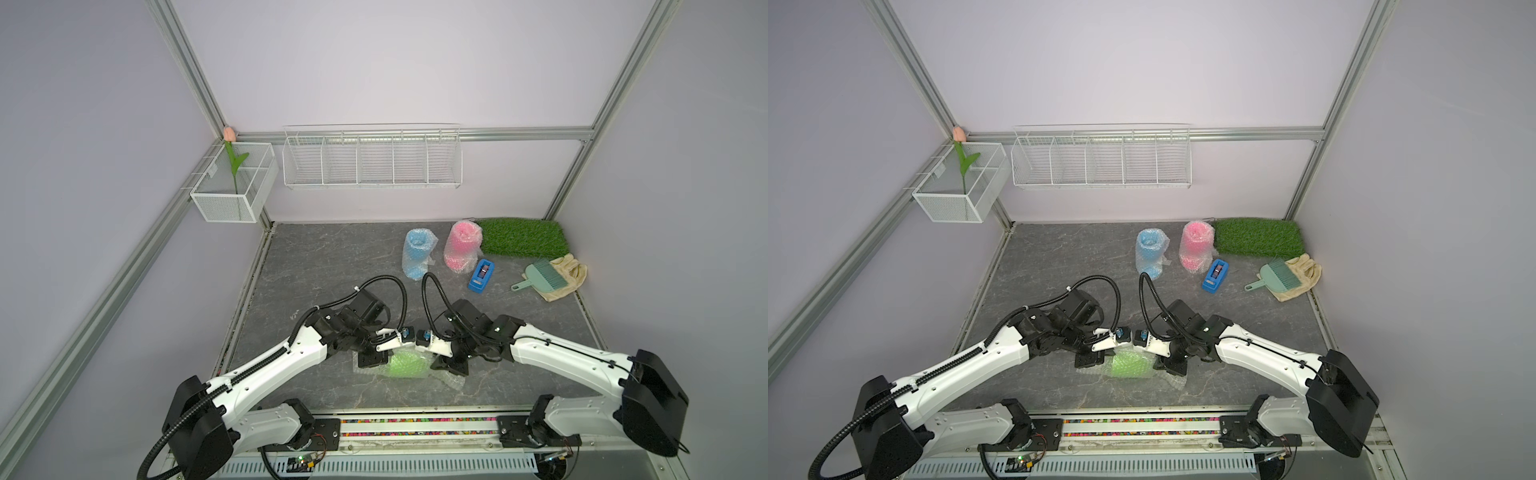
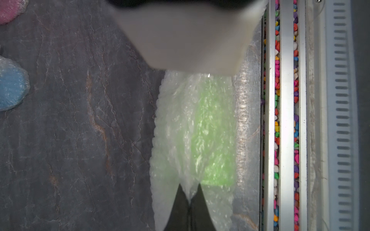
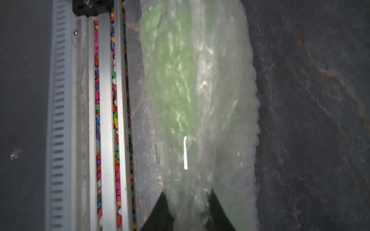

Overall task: Wrap wine glasses in bubble wrap
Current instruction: Pick up the bubble wrap from the center of the board.

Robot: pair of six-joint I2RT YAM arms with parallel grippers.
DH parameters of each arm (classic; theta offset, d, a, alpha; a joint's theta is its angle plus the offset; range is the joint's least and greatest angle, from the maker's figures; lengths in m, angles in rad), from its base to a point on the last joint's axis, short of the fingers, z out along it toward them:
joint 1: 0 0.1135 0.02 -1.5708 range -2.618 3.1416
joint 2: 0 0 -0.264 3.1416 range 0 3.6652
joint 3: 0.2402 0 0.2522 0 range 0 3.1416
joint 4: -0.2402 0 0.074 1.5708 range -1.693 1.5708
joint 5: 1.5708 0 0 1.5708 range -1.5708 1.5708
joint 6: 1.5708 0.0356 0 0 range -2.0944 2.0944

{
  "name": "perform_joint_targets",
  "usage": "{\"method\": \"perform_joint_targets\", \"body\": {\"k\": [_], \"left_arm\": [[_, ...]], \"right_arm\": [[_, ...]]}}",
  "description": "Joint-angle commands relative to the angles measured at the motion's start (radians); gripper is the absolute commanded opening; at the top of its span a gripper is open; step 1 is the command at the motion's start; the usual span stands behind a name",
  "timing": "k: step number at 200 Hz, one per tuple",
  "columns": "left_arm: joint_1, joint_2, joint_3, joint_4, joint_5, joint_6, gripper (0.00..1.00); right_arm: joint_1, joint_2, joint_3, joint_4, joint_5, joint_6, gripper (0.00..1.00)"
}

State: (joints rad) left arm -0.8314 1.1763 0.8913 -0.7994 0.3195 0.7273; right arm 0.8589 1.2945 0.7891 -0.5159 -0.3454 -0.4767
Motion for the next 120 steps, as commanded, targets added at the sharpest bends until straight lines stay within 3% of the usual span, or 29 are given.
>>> {"method": "perform_joint_targets", "body": {"k": [1,11,24,36,48,64,120], "left_arm": [[-0.003,-0.041,-0.016,0.018,-0.003,0.001,0.00],[-0.003,-0.064,-0.020,0.027,-0.012,-0.006,0.00],[-0.003,-0.099,-0.023,0.036,-0.024,-0.017,0.10],[-0.003,-0.141,-0.021,0.042,-0.036,-0.032,0.23],[-0.003,-0.193,-0.018,0.041,-0.045,-0.045,0.44],[-0.002,-0.279,-0.017,0.044,-0.057,-0.062,0.59],[-0.002,-0.592,-0.006,0.023,-0.135,-0.115,0.91]], "right_arm": [[-0.013,-0.036,-0.007,0.043,0.000,0.000,0.10],[-0.019,-0.067,-0.027,0.073,0.019,0.012,0.07],[-0.023,-0.112,-0.058,0.112,0.028,0.023,0.07],[-0.026,-0.158,-0.087,0.154,0.032,0.039,0.07],[-0.027,-0.201,-0.111,0.191,0.040,0.051,0.07],[-0.030,-0.254,-0.139,0.226,0.058,0.060,0.07],[-0.034,-0.470,-0.203,0.317,0.154,0.058,0.07]]}}
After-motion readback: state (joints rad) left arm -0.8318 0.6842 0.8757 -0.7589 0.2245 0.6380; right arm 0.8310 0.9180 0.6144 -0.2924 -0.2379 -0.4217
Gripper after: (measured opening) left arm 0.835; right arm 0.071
